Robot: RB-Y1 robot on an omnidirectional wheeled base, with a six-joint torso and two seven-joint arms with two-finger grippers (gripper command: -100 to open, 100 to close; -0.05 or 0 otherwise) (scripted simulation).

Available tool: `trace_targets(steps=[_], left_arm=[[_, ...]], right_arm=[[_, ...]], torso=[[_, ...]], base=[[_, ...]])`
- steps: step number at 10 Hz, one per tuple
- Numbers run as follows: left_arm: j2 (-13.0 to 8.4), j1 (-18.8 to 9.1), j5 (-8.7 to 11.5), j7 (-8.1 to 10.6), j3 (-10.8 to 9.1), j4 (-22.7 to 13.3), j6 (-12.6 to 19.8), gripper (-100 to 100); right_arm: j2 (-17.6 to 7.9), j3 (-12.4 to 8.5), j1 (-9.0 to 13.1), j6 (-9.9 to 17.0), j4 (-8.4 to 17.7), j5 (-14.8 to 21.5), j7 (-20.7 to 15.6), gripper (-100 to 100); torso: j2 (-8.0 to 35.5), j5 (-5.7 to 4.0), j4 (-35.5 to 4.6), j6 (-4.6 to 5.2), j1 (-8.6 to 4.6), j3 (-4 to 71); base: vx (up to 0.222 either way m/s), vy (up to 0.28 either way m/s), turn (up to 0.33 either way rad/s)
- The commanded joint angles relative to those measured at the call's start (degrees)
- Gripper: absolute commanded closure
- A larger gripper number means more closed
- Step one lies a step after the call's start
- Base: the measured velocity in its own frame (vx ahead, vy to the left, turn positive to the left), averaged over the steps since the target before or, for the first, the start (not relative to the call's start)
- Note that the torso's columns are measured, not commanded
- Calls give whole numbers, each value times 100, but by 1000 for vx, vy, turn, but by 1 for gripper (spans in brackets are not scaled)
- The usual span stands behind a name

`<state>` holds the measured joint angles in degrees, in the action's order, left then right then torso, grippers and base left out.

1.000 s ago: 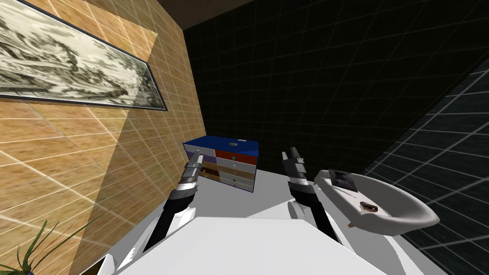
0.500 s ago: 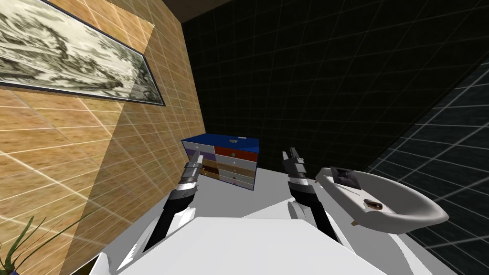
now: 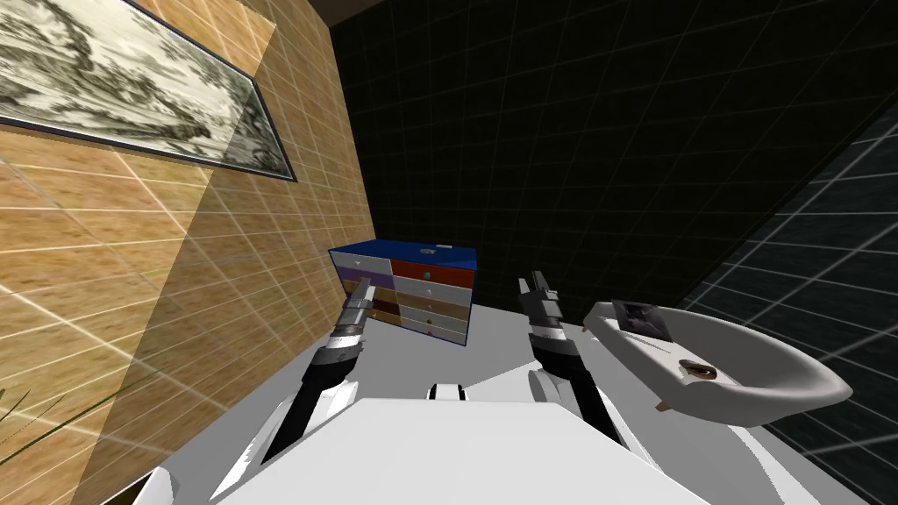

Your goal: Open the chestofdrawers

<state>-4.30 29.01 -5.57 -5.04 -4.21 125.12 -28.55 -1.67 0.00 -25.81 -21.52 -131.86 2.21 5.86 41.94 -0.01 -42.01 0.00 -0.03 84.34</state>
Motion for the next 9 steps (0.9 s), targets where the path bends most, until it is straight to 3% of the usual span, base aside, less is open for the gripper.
trace_targets(steps=[1,9], left_arm=[[-177,-73,-11,-19,11,-262,-27,-100],[-314,-372,-53,-81,42,-1176,-58,-100]], right_arm=[[0,0,0,0,0,0,0,0],[0,0,0,0,0,0,0,0]], torso=[[13,0,-16,0,1,26],[30,1,-26,0,4,25]], base=[[79,-24,-19],[85,-18,-18]])
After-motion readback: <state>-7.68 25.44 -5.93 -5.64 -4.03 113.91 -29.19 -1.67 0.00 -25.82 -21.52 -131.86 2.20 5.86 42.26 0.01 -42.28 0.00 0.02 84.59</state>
